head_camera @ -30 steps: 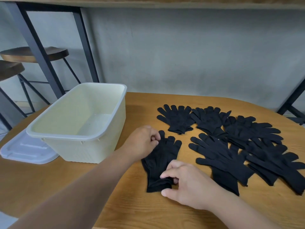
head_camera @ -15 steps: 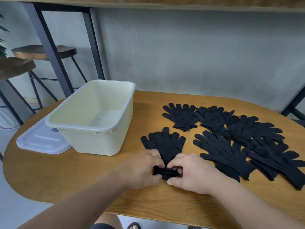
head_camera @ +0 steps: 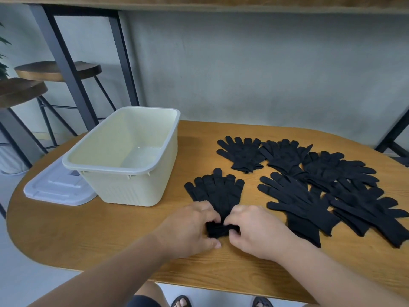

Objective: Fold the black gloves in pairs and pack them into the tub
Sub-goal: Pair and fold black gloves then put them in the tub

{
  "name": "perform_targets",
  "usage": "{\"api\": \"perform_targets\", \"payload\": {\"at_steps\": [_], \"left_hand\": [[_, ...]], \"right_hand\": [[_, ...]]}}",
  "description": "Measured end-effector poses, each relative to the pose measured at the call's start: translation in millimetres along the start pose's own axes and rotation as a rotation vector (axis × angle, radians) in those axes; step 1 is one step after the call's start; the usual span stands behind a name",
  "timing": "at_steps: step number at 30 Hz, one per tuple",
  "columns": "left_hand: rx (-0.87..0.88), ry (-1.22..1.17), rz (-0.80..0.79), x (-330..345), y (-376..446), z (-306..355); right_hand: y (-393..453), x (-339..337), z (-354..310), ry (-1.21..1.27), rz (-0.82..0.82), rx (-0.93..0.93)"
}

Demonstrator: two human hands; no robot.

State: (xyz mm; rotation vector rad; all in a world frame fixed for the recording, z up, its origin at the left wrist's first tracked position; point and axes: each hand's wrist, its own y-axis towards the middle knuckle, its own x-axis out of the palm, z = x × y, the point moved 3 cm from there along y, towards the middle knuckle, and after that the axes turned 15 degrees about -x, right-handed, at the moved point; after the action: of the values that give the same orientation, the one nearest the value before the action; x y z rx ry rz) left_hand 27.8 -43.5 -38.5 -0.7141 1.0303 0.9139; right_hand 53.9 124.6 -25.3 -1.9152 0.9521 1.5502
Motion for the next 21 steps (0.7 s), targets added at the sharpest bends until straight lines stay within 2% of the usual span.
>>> {"api": "perform_targets", "payload": {"at_steps": [4, 11, 17, 21], "left_hand": [[0.019, -0.017, 0.123, -3, -2, 3], [-0.233, -0.304, 0.029, -4, 7, -2], [-0.323, -0.28, 0.078, -3, 13, -1], [-0.336, -0.399, 0.065, -5, 11, -5]], "right_hand": [[1, -3, 13, 0.319, 0.098, 0.222], [2, 2, 14, 0.546, 0.176, 0.329], [15, 2, 17, 0.527, 0.221, 0.4], [21, 1, 18, 0.529, 0.238, 0.395]]}}
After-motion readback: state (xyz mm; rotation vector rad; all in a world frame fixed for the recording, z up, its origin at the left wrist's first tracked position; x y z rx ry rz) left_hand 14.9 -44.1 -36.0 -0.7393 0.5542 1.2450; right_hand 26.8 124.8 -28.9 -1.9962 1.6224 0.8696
